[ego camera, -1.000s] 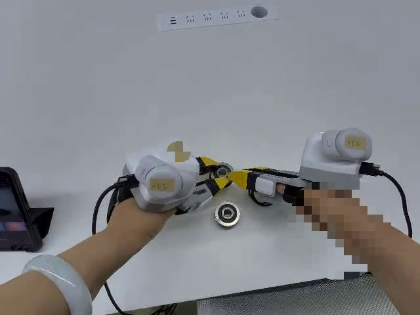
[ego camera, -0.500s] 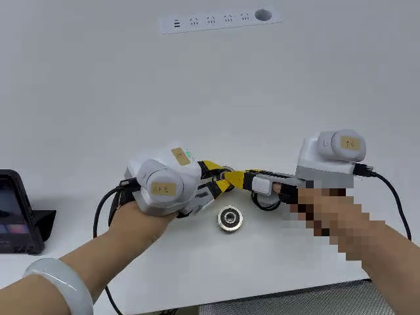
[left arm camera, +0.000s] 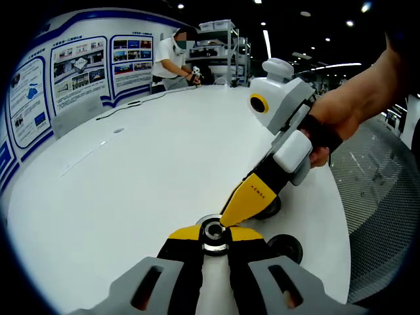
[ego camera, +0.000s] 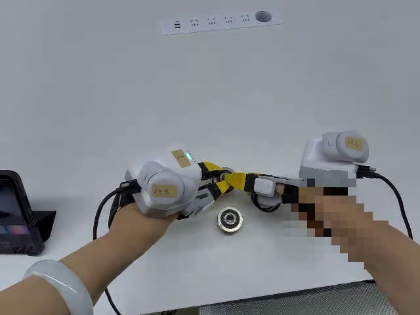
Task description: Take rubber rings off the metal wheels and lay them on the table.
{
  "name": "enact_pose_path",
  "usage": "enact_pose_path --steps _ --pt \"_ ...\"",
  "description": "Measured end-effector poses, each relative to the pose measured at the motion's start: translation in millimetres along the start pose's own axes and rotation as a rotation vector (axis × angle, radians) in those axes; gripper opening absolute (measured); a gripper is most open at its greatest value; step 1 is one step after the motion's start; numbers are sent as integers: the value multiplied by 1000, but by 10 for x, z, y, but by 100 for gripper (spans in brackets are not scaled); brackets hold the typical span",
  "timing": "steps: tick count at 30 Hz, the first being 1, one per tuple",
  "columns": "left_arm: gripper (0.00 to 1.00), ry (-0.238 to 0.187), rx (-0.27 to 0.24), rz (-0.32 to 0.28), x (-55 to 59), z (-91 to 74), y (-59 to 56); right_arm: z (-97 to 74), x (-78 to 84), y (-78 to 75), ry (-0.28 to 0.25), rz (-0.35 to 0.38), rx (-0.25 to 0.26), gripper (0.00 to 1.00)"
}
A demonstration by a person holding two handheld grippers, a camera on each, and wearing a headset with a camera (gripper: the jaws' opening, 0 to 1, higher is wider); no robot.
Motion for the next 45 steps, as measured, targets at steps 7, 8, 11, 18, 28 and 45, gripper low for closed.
enact_pose_path --steps 7,8,11,18,28,45 --pt "14 0 -1 -1 -4 -3 -2 -49 7 -33 -5 -5 12 10" --pt "14 0 -1 -1 -2 -2 -1 -47 5 -41 -3 -11 15 8" --pt "14 0 -1 -2 -1 -1 0 -45 15 -43 -4 -23 26 5" --pt "14 -2 -2 -7 3 -4 0 -55 5 -33 -6 -45 37 2" --pt "14 -2 -2 -11 2 -6 0 -34 -3 -5 -13 -61 34 2" --pt "14 -5 2 -8 -3 -8 -2 -41 -16 78 -18 -57 2 2"
Point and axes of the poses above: the centre of the closed fingertips' face, and the gripper's own axes: z roughly forward along the fingers, y roughly to its left, x roughly out of its underside, the point moved 7 cm from there along -z, roughly backward along the fingers, and after that the axes turned 1 degree about x, right-handed, at the moved point
